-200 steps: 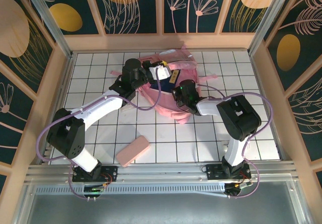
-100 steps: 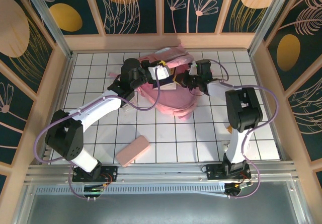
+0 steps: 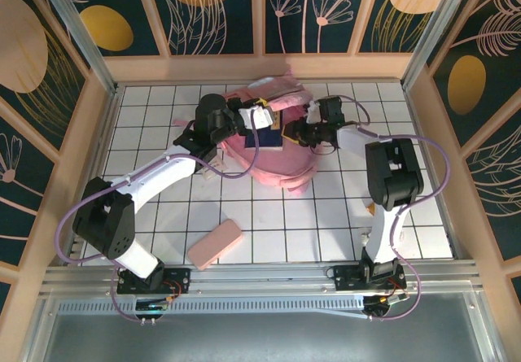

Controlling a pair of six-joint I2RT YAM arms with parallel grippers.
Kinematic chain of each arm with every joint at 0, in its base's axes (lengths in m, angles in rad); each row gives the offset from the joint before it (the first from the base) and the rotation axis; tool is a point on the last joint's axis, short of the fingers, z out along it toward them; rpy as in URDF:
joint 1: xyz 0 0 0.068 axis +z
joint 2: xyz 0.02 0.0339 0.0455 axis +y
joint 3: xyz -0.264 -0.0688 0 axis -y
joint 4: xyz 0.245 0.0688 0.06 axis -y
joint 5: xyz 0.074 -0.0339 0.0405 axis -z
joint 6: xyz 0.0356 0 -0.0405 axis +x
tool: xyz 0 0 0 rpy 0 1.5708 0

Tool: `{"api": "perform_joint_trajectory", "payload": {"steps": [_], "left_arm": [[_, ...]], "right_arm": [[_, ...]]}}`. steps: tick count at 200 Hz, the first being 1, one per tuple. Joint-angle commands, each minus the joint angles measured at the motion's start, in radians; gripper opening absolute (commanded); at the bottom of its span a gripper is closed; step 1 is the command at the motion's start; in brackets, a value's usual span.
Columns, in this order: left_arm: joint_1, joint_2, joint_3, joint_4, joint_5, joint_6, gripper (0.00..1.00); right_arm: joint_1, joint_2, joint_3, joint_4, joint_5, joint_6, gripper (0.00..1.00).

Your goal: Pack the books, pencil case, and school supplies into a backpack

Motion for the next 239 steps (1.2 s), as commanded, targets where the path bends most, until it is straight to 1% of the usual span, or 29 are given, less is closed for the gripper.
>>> {"api": "perform_joint_trajectory", "payload": {"steps": [1,13,31,54,63,75,99,127,196,213,231,239], "left_arm": [[0.004,-0.023,0.015,0.088,0.032,-0.014,0.00],[0.005,-0.017,0.016,0.090,0.036,-0.019,0.00],[0.004,-0.013,0.015,0.098,0.037,-0.019,0.00],[0.004,-0.009,0.014,0.099,0.044,-0.020,0.00],[0.004,-0.007,0.014,0.099,0.046,-0.020,0.00],[0.004,-0.004,0.015,0.102,0.048,-0.021,0.00],[0.004,-0.009,0.012,0.102,0.052,-0.022,0.00],[0.004,-0.015,0.009,0.085,0.047,-0.003,0.00],[0.004,-0.006,0.014,0.096,0.068,-0.017,0.00],[0.004,-0.007,0.013,0.097,0.075,-0.017,0.00],[0.004,-0.010,0.011,0.096,0.075,-0.012,0.00],[0.005,-0.012,0.011,0.093,0.073,-0.010,0.00]], "right_arm": [[0.036,-0.113,-0.092,0.074,0.236,0.162,0.45],[0.092,-0.163,-0.147,0.066,0.390,0.297,0.52],[0.170,-0.214,-0.229,0.109,0.495,0.516,0.52],[0.255,-0.203,-0.244,0.168,0.520,0.694,0.51],[0.264,-0.185,-0.246,0.222,0.518,0.738,0.50],[0.295,-0.156,-0.229,0.221,0.553,0.780,0.48],[0.307,-0.126,-0.223,0.228,0.631,0.844,0.47],[0.316,-0.105,-0.194,0.184,0.735,0.891,0.46],[0.308,-0.043,-0.221,0.354,0.803,0.930,0.33],[0.305,-0.044,-0.230,0.383,0.818,0.929,0.25],[0.301,-0.059,-0.235,0.419,0.824,0.891,0.10],[0.301,-0.070,-0.224,0.403,0.828,0.860,0.05]]}}
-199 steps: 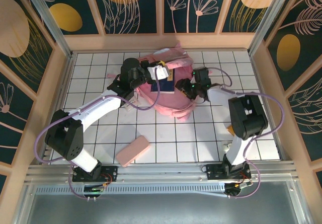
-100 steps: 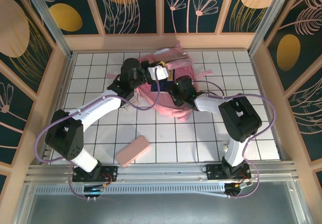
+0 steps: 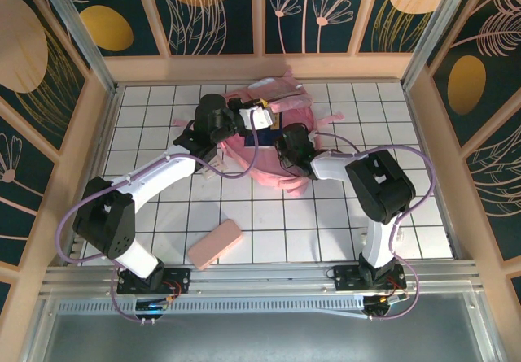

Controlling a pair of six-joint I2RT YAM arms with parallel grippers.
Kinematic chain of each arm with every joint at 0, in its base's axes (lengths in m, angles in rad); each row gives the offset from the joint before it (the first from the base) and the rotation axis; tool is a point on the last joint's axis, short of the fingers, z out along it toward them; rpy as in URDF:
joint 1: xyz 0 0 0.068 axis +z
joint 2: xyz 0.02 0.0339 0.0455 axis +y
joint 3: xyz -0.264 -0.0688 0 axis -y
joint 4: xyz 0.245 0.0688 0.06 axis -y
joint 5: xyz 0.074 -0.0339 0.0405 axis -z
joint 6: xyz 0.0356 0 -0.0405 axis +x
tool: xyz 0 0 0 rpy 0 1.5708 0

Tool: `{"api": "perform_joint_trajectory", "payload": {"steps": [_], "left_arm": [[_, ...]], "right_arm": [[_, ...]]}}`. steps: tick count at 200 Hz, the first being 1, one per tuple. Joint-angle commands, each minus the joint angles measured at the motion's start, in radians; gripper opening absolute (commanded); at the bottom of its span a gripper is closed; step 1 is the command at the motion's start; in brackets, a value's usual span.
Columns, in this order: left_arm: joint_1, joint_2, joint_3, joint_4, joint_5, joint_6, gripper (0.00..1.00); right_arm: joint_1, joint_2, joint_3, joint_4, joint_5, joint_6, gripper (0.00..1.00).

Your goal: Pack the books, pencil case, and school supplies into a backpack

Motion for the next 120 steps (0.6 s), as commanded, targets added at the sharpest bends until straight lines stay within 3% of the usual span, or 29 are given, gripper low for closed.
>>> {"api": "perform_joint_trajectory", "payload": {"steps": [1,9,37,81,120], "left_arm": [[0.003,-0.015,0.011,0.094,0.043,-0.002,0.00],[0.002,-0.018,0.011,0.091,0.040,0.001,0.00],[0.002,-0.029,0.010,0.077,0.027,0.018,0.00],[0.002,-0.036,0.006,0.067,0.017,0.025,0.00],[0.002,-0.029,0.009,0.077,0.019,0.010,0.00]], "right_arm": [[-0.006,-0.016,0.003,0.063,0.069,-0.059,0.04],[-0.006,-0.032,0.012,0.045,0.071,-0.094,0.00],[-0.030,-0.075,0.025,0.049,0.004,-0.257,0.00],[-0.114,-0.117,0.062,0.087,-0.340,-0.519,0.00],[-0.171,-0.072,0.114,0.147,-0.678,-0.633,0.00]]}}
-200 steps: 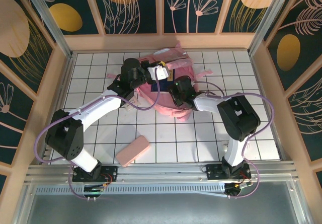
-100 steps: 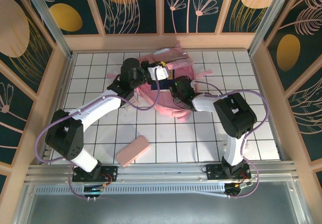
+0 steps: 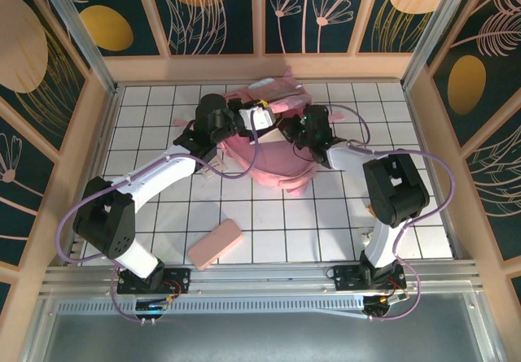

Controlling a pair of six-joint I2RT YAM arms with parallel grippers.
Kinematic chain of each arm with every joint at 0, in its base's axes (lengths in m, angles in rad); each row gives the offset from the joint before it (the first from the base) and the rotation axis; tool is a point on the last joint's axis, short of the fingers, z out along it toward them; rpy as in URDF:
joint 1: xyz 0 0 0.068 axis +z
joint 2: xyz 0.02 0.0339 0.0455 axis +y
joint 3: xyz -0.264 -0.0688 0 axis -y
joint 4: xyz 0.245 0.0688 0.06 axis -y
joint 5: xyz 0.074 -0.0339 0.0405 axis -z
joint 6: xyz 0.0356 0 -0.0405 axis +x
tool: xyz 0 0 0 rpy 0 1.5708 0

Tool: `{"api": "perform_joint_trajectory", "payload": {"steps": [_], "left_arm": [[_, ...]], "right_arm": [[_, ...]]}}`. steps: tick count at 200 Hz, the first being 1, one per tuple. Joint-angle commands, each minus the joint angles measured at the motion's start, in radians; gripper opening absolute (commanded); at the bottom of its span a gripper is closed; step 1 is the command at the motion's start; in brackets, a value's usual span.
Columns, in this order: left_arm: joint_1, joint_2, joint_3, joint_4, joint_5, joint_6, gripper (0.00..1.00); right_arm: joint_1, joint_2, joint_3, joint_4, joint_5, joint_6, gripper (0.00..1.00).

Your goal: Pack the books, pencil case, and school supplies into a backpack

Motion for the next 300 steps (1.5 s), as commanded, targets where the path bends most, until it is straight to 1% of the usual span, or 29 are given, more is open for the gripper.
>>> {"api": "perform_joint_trajectory", "payload": {"steps": [1,17,30,47,58,71,87,107,123,135,152,168,190,225,246,260,282,291,300], "left_arm": [[0.002,-0.029,0.010,0.084,0.021,0.002,0.00],[0.002,-0.023,0.015,0.086,0.024,-0.002,0.00],[0.003,-0.021,0.019,0.090,0.023,-0.007,0.00],[0.002,-0.020,0.020,0.095,0.020,-0.012,0.00],[0.002,-0.020,0.021,0.093,0.021,-0.012,0.00],[0.003,-0.019,0.020,0.091,0.023,-0.010,0.00],[0.002,-0.017,0.018,0.095,0.032,-0.011,0.00],[0.003,-0.013,0.015,0.100,0.042,-0.014,0.00],[0.002,-0.010,0.016,0.102,0.047,-0.012,0.00],[0.003,-0.008,0.016,0.104,0.051,-0.012,0.00],[0.003,-0.003,0.017,0.105,0.055,-0.012,0.00],[0.002,-0.001,0.017,0.107,0.055,-0.011,0.00],[0.002,0.002,0.019,0.108,0.052,-0.007,0.00],[0.002,0.006,0.014,0.115,0.060,-0.008,0.00],[0.002,0.008,0.008,0.126,0.058,-0.012,0.00],[0.003,0.006,0.003,0.128,0.055,-0.010,0.00],[0.002,0.003,-0.003,0.129,0.045,-0.004,0.00],[0.002,0.003,-0.004,0.129,0.040,-0.001,0.00],[0.004,0.005,-0.004,0.135,0.031,-0.001,0.00]], "right_arm": [[-0.023,0.008,0.057,0.089,-0.298,-0.139,0.00],[-0.043,0.032,0.060,0.140,-0.384,-0.144,0.00],[-0.051,0.045,0.071,0.149,-0.410,-0.174,0.00],[-0.064,0.079,0.101,0.141,-0.478,-0.210,0.00],[-0.073,0.088,0.098,0.112,-0.428,-0.206,0.00],[-0.084,0.108,0.085,0.127,-0.394,-0.205,0.00],[-0.095,0.160,0.099,0.159,-0.424,-0.197,0.00],[-0.098,0.209,0.127,0.147,-0.394,-0.227,0.00],[-0.109,0.269,0.177,0.083,-0.362,-0.242,0.00],[-0.116,0.309,0.206,0.042,-0.320,-0.229,0.00],[-0.120,0.332,0.209,0.045,-0.247,-0.207,0.00],[-0.120,0.324,0.214,0.017,-0.166,-0.189,0.00],[-0.121,0.285,0.193,0.024,-0.094,-0.153,0.00],[-0.120,0.336,0.269,-0.017,-0.149,-0.187,0.01],[-0.119,0.371,0.293,-0.011,-0.185,-0.201,0.02],[-0.118,0.387,0.297,-0.010,-0.198,-0.203,0.07],[-0.119,0.369,0.277,-0.014,-0.196,-0.201,0.22],[-0.122,0.341,0.251,-0.012,-0.185,-0.188,0.29],[-0.126,0.298,0.214,0.002,-0.178,-0.172,0.34]]}}
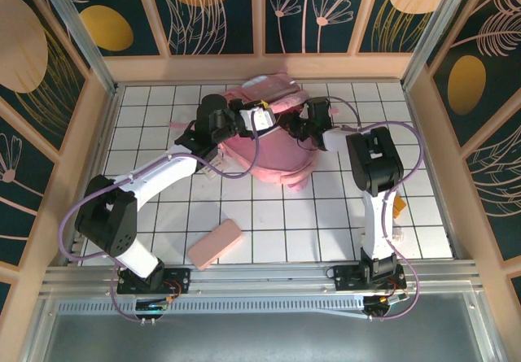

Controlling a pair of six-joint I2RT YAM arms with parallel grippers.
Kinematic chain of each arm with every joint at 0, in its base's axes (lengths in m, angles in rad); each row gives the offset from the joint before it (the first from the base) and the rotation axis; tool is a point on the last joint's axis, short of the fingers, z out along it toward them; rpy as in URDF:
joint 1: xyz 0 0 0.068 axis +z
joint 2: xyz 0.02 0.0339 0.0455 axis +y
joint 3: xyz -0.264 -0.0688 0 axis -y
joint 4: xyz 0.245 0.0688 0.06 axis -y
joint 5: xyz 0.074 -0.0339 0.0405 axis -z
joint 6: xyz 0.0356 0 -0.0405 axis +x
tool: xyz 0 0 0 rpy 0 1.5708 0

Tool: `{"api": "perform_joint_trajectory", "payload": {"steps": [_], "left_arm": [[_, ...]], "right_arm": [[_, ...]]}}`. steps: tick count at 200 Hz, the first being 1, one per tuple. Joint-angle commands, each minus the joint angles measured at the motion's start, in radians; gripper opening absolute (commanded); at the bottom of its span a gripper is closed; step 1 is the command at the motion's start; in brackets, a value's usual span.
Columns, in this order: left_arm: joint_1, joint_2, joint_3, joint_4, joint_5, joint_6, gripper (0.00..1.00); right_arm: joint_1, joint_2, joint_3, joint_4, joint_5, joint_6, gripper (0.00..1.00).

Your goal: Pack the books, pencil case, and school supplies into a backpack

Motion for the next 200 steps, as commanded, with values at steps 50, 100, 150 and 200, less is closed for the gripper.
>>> {"api": "perform_joint_trajectory", "payload": {"steps": [50,100,150,200], "left_arm": [[0.003,0.011,-0.010,0.145,0.017,-0.020,0.00],[0.004,0.000,-0.052,0.015,0.169,0.003,0.18],[0.003,-0.124,-0.015,-0.370,0.290,-0.262,0.76],[0.216,-0.216,-0.013,-0.600,-0.084,-1.167,0.93]], "right_arm": [[-0.062,-0.399,-0.228,-0.124,0.047,0.000,0.43],[-0.081,-0.715,-0.329,-0.434,0.293,-0.274,0.44],[-0.050,-0.987,-0.434,-0.369,0.296,-0.572,0.45],[0.265,-0.929,-0.445,-0.335,0.190,-1.011,0.45]]}}
